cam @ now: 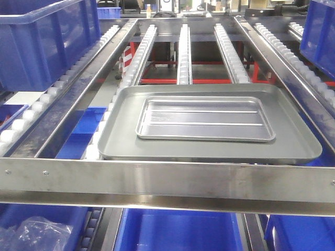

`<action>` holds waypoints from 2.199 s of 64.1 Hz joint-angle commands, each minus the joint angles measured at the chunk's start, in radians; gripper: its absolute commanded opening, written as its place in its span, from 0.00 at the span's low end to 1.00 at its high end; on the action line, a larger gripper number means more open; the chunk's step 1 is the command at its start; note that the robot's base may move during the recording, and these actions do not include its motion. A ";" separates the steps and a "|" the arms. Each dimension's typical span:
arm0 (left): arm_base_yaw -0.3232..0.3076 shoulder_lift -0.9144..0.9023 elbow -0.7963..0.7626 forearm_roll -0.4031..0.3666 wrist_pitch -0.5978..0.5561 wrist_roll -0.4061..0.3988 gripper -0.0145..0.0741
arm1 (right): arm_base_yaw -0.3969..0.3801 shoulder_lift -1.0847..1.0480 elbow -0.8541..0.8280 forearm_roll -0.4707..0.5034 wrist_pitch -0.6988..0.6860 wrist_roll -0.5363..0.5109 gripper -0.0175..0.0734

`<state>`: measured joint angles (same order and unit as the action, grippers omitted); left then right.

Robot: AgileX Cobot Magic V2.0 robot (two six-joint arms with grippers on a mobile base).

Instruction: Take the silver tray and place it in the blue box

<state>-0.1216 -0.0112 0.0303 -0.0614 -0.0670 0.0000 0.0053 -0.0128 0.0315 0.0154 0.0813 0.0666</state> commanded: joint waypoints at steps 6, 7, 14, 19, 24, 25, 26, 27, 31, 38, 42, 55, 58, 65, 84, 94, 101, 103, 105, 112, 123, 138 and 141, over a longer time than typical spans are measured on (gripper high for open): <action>0.001 -0.019 -0.004 -0.004 -0.088 0.000 0.06 | -0.004 -0.018 0.002 -0.001 -0.089 -0.005 0.25; 0.001 -0.019 -0.004 -0.004 -0.088 0.000 0.06 | -0.004 -0.018 0.002 -0.001 -0.089 -0.005 0.25; 0.001 -0.019 -0.004 -0.004 -0.088 0.000 0.06 | -0.004 -0.018 0.002 -0.001 -0.089 -0.005 0.25; 0.001 -0.019 -0.004 -0.004 -0.088 0.000 0.06 | -0.004 -0.018 0.002 -0.001 -0.089 -0.005 0.25; 0.001 -0.019 -0.004 -0.004 -0.093 0.000 0.06 | -0.004 -0.018 0.002 -0.001 -0.089 -0.005 0.25; 0.001 -0.019 -0.004 -0.004 -0.093 0.000 0.06 | -0.004 -0.018 0.002 -0.001 -0.089 -0.005 0.25; 0.001 -0.019 -0.004 -0.004 -0.093 0.000 0.06 | -0.004 -0.018 0.002 -0.001 -0.089 -0.005 0.25; 0.001 -0.019 -0.004 -0.004 -0.093 0.000 0.06 | -0.004 -0.018 0.002 -0.001 -0.089 -0.005 0.25; 0.001 -0.019 -0.004 -0.004 -0.093 0.000 0.06 | -0.004 -0.018 0.002 -0.001 -0.095 -0.005 0.25; 0.003 -0.019 -0.004 -0.004 -0.095 0.000 0.06 | -0.004 -0.018 0.002 -0.001 -0.098 -0.005 0.25; 0.003 -0.019 -0.004 -0.004 -0.100 0.000 0.06 | -0.004 -0.018 0.002 -0.001 -0.101 -0.005 0.25; 0.003 -0.013 -0.055 -0.026 -0.143 0.000 0.06 | -0.004 -0.018 -0.020 0.002 -0.183 0.004 0.25; 0.003 0.002 -0.111 0.001 -0.102 0.000 0.06 | -0.004 -0.018 -0.057 0.002 -0.172 0.007 0.25; 0.003 0.075 -0.327 0.108 0.152 0.000 0.06 | -0.004 0.000 -0.206 0.002 -0.048 0.007 0.25; 0.001 0.489 -0.722 -0.013 0.444 0.000 0.32 | -0.003 0.353 -0.506 0.002 0.154 0.005 0.47; -0.135 0.699 -0.797 -0.049 0.443 0.000 0.49 | -0.001 0.572 -0.613 0.002 0.223 0.005 0.64; -0.298 0.855 -0.877 -0.055 0.452 0.000 0.49 | 0.014 0.707 -0.715 0.002 0.316 0.005 0.65; -0.345 0.905 -0.913 -0.059 0.468 0.000 0.49 | 0.026 0.744 -0.748 0.002 0.347 0.005 0.65; -0.397 0.970 -0.954 -0.059 0.486 0.000 0.49 | 0.040 0.778 -0.786 0.005 0.381 0.005 0.65; -0.514 1.155 -1.102 -0.070 0.530 0.000 0.49 | 0.107 0.899 -0.887 0.035 0.436 0.005 0.65; -0.554 1.398 -1.275 -0.115 0.567 0.000 0.49 | 0.252 1.069 -0.999 0.041 0.436 0.004 0.65; -0.482 1.646 -1.520 -0.114 0.780 -0.114 0.49 | 0.276 1.295 -1.110 0.042 0.508 0.014 0.65; -0.482 1.682 -1.571 -0.082 0.810 -0.142 0.49 | 0.276 1.342 -1.144 0.041 0.537 0.037 0.65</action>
<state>-0.6094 1.6646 -1.4447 -0.1630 0.7349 -0.0902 0.2822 1.2932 -1.0350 0.0593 0.6307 0.0814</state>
